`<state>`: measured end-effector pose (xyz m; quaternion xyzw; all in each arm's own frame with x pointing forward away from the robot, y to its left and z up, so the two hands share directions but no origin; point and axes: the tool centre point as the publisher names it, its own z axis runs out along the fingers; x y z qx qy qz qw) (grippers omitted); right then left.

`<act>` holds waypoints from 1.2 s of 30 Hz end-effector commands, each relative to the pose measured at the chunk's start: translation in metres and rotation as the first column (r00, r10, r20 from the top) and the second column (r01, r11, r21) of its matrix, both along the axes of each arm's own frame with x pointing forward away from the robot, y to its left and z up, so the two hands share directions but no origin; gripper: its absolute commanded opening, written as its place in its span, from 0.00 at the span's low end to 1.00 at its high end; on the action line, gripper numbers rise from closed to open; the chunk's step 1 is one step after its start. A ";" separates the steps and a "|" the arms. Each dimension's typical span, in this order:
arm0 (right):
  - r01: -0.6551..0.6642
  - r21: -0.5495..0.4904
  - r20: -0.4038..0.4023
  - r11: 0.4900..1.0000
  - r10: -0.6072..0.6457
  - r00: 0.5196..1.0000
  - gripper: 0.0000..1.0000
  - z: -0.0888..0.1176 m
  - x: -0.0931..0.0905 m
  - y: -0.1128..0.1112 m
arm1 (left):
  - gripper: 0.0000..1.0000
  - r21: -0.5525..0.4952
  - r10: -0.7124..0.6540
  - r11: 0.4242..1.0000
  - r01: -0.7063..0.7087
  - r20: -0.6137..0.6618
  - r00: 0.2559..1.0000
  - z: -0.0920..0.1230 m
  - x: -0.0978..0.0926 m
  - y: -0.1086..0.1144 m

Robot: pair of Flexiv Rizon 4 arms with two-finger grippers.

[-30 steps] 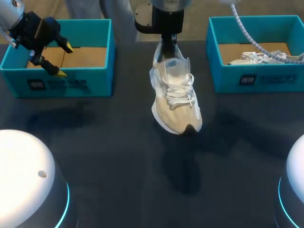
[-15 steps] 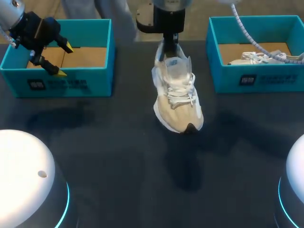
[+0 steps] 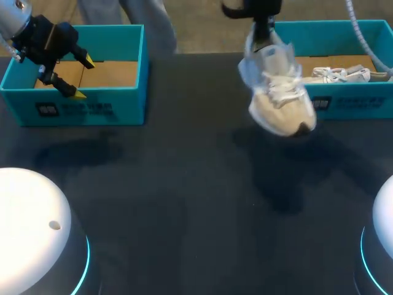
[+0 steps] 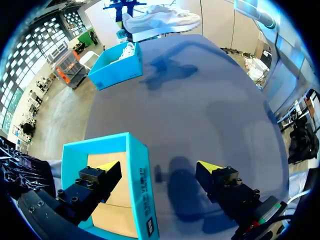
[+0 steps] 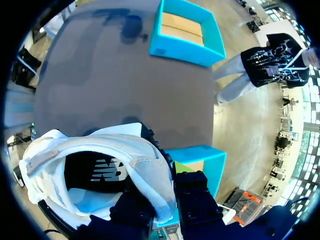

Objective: Take the shoe out of the shoebox, open the shoe tongue, remove and reinsert the insole, then place the shoe into the shoebox

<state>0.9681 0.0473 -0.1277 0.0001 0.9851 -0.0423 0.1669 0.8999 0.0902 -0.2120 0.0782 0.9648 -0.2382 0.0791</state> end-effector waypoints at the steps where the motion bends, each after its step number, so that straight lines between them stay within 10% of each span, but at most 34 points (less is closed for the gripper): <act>1: -0.026 0.056 -0.017 0.998 0.027 0.999 0.00 0.004 0.018 -0.043 | 1.00 0.003 -0.001 1.000 0.001 -0.002 1.000 0.000 0.000 0.000; 19: -0.008 0.039 -0.048 0.999 0.010 0.999 0.00 -0.001 0.103 -0.175 | 1.00 0.003 -0.001 1.000 0.001 -0.002 1.000 0.000 0.000 0.000; 36: 0.067 0.009 -0.032 0.998 -0.067 0.997 0.00 -0.017 0.159 -0.248 | 1.00 0.003 -0.001 1.000 0.001 -0.002 1.000 0.000 0.000 0.000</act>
